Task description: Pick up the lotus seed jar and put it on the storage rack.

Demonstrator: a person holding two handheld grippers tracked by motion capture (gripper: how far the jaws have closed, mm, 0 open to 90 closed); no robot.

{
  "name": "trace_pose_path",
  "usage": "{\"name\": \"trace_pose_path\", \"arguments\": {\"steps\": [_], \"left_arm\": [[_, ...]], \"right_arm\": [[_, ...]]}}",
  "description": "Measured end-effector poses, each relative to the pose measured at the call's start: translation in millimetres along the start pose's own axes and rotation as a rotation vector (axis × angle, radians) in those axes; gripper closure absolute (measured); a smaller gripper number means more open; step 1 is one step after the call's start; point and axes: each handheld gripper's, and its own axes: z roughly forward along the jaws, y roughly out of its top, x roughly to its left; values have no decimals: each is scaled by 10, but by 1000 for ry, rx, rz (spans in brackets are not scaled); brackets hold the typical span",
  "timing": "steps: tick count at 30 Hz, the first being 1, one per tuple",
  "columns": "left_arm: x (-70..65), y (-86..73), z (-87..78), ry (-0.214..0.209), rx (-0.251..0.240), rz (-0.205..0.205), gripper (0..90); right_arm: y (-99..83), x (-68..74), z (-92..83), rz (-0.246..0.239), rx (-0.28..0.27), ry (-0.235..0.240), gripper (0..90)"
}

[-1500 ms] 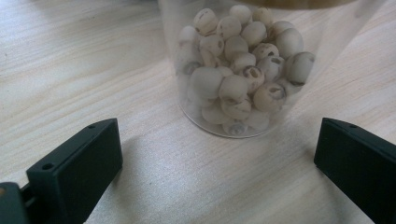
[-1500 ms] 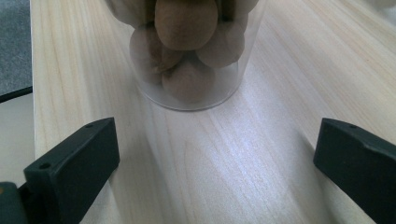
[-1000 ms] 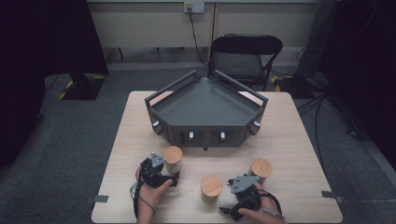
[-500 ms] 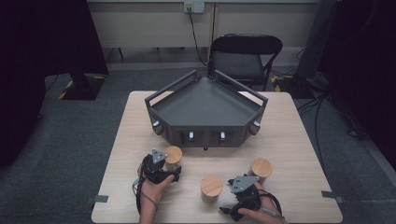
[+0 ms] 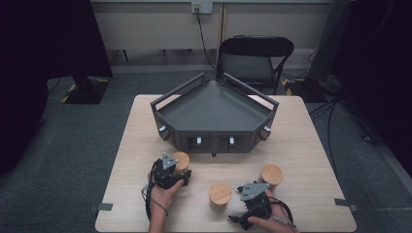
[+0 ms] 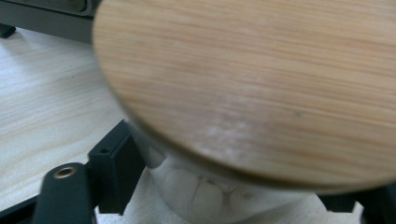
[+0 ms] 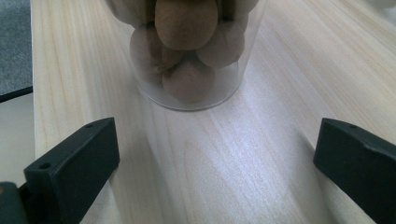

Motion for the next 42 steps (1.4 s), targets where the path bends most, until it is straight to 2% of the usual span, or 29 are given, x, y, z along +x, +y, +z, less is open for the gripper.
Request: {"name": "trace_pose_path", "arguments": {"steps": [6,9,18,20,25,28,42], "left_arm": [[-35,5,2,13,-3,15,242],[-88,22,-3,34,0,43,250],[-113,34,-30,44,5,60,252],[-102,38,-52,32,-3,50,252],[-92,124,-132,13,0,63,252],[-55,187,-202,-10,-4,50,252],[-4,419,-396,-36,0,64,252]], "right_arm": [[-1,-1,1,-1,0,0,0],[0,0,0,-1,0,0,0],[0,0,0,0,0,0,0],[0,0,0,0,0,0,0],[0,0,0,0,0,0,0],[0,0,0,0,0,0,0],[0,0,0,0,0,0,0]]}}
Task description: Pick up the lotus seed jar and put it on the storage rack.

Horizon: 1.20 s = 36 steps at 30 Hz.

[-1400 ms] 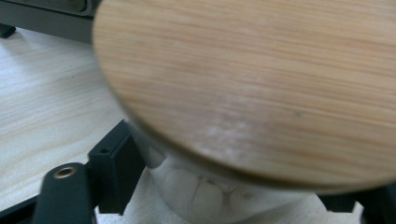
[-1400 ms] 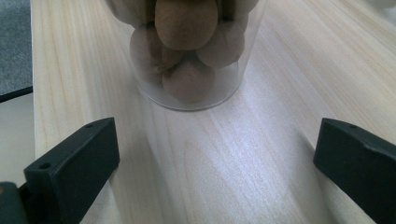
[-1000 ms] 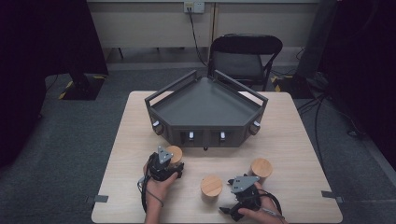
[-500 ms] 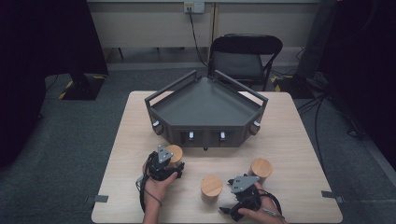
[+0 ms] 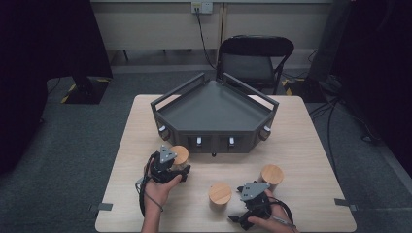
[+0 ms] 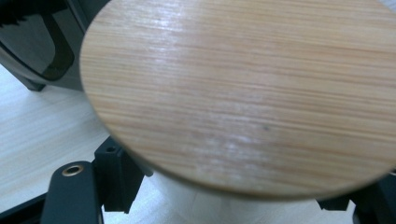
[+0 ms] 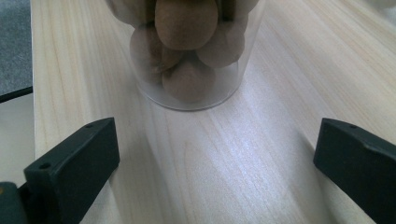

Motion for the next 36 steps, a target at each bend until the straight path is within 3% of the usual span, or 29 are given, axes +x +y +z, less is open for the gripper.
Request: {"name": "trace_pose_path", "arguments": {"steps": [23,36], "left_arm": [[93,376,-121,-70,-5,31,251],[119,564,-177,-81,-4,42,251]], "right_arm": [[0,1,0,1,0,0,0],[0,1,0,1,0,0,0]]}}
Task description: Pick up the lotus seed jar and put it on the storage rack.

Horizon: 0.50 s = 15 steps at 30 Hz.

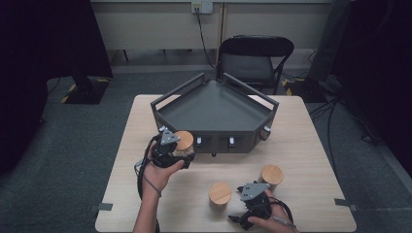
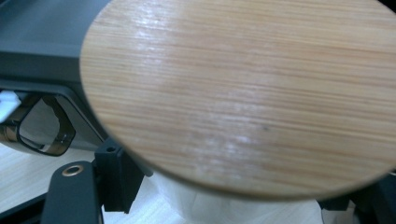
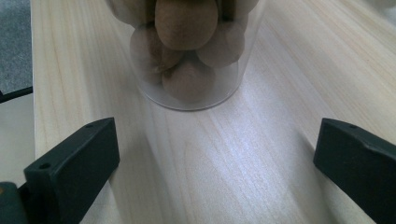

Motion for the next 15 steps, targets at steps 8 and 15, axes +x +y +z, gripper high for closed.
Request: {"name": "trace_pose_path", "arguments": {"steps": [8,15], "left_arm": [[16,116,-40,-2,-7,3,252],[29,211,-33,-5,-4,6,252]], "right_arm": [[0,0,0,0,0,0,0],[0,0,0,0,0,0,0]]}}
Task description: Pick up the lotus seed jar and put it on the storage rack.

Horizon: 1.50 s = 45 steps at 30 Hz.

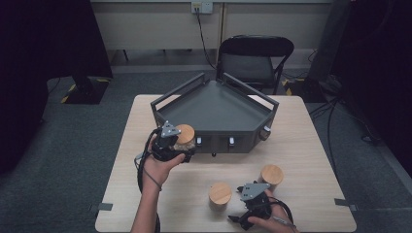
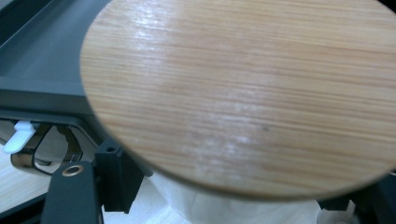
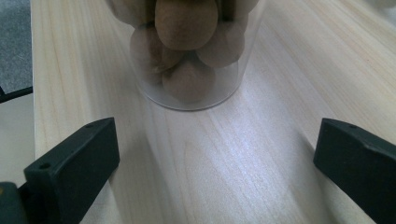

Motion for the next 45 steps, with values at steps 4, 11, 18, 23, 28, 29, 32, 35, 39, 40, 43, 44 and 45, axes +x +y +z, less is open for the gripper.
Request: {"name": "trace_pose_path", "arguments": {"steps": [4,11,18,23,28,29,32,35,39,40,43,44,45], "left_arm": [[8,64,3,-1,7,1,252],[29,198,0,-4,17,9,252],[56,304,23,-9,29,11,252],[61,368,50,-9,36,15,252],[74,420,77,-12,34,19,251],[75,427,83,-12,31,15,252],[75,474,103,-6,33,19,252],[62,533,122,1,39,29,252],[62,580,150,0,36,30,252],[61,589,158,0,36,29,252],[56,624,188,6,38,30,251],[52,636,198,10,40,29,252],[53,645,210,13,40,29,251]], "right_arm": [[-1,0,0,0,0,0,0],[-2,0,1,-1,-1,-1,0],[-2,0,1,-1,-1,-1,0],[-2,0,1,-1,-1,0,0],[-2,-1,1,-1,-1,0,0],[-2,0,1,-1,-1,0,0],[-1,0,0,-1,-1,0,0],[-1,0,0,-1,-1,0,0],[-1,0,0,-1,-1,-1,0],[-1,0,0,-1,-1,0,0],[-1,0,0,-1,0,-1,0],[0,0,0,-1,0,-1,0],[0,0,0,-1,0,-1,0]]}}
